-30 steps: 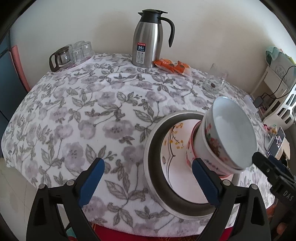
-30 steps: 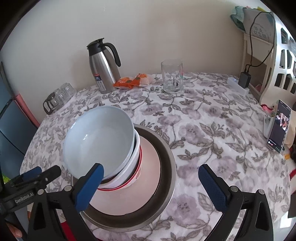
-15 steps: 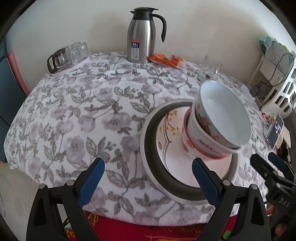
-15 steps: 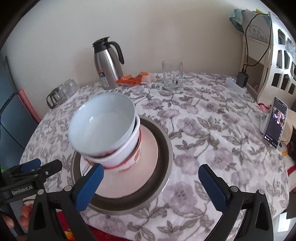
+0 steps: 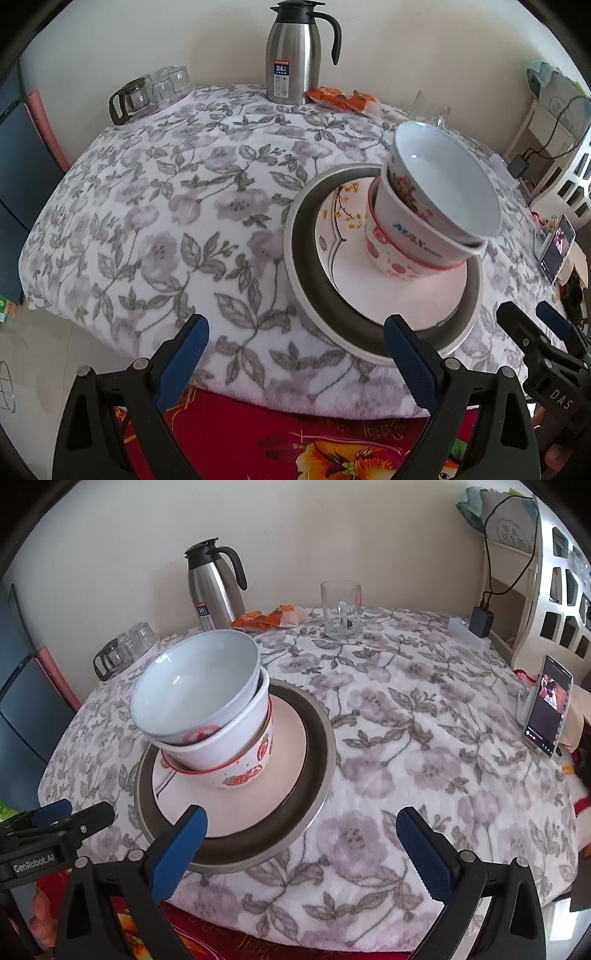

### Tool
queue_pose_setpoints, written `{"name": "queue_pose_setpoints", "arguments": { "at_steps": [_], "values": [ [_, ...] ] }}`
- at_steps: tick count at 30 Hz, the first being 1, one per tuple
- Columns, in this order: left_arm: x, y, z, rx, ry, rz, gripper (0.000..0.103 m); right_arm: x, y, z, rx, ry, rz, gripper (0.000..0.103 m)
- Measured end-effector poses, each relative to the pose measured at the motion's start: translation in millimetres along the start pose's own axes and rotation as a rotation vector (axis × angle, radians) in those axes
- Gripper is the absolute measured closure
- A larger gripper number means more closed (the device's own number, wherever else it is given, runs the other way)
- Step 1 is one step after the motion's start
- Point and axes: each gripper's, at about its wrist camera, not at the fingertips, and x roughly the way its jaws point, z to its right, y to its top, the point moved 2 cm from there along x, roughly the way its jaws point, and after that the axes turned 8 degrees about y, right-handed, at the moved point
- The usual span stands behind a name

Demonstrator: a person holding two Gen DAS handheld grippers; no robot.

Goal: Organize plates and bowls

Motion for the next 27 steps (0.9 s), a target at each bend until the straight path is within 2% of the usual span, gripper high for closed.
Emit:
{"name": "queue_pose_setpoints", "arguments": {
  "at_steps": [7, 20, 27],
  "values": [
    [-8, -12, 6, -0.007, 0.051, 0.011, 0.007, -1, -7, 2, -0.017, 0.009, -0.023, 0.0],
    [-8, -19, 8, -0.02, 0.083, 0.014, 0.007, -1, -9, 1, -0.037, 0.029, -0.046, 0.0],
    [-4, -18, 2, -0.065, 0.086, -0.002, 0.007, 0, -9, 5, -0.03, 0.027, -0.052, 0.0]
  ]
}}
